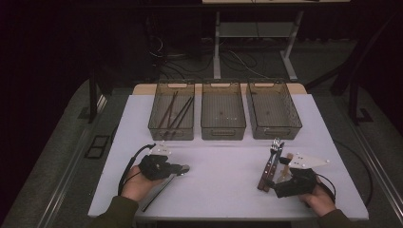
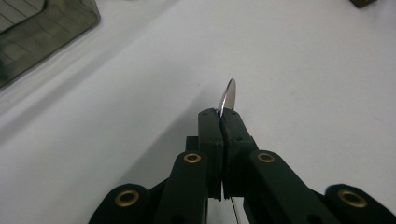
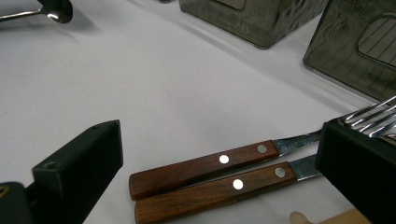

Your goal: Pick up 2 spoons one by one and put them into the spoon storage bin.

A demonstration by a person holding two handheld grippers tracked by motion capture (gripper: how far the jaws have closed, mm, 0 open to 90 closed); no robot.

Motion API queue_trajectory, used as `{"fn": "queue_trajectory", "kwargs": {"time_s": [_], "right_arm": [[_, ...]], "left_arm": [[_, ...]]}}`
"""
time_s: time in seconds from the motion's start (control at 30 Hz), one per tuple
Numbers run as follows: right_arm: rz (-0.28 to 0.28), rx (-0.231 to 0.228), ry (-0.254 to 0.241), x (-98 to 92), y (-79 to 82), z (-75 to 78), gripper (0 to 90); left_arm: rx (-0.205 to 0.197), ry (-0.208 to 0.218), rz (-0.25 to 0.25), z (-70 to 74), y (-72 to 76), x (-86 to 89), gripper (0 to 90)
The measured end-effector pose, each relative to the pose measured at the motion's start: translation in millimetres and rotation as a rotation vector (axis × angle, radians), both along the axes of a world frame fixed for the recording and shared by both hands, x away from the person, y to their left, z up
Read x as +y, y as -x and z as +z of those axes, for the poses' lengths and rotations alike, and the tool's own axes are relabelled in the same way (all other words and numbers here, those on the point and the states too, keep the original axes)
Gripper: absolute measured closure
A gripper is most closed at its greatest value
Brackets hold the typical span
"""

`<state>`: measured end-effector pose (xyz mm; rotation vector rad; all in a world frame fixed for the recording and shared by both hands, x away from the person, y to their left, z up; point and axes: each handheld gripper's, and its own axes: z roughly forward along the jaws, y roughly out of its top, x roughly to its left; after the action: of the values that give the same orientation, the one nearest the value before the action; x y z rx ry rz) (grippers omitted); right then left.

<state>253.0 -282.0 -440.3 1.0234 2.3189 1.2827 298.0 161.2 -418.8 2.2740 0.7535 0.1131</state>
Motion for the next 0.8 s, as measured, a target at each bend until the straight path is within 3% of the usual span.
{"fn": "queue_trajectory", "kwargs": {"time_s": [0.33, 0.5, 0.8], "right_arm": [[0.003, 0.005, -0.005, 0.2, -0.5, 0.1, 0.6], [0.01, -0.002, -0.001, 0.7, 0.7, 0.6, 0.6], [-0.004, 0.008, -0.004, -0.1, -1.8, -0.9, 0.5]], "left_arm": [[0.002, 0.052, 0.023, 8.0, -3.3, 4.1, 89.1], [-0.011, 0.062, 0.029, 14.0, -6.3, 3.8, 89.1], [-0.029, 0.118, 0.044, 24.7, -15.2, 0.0, 89.1]]}}
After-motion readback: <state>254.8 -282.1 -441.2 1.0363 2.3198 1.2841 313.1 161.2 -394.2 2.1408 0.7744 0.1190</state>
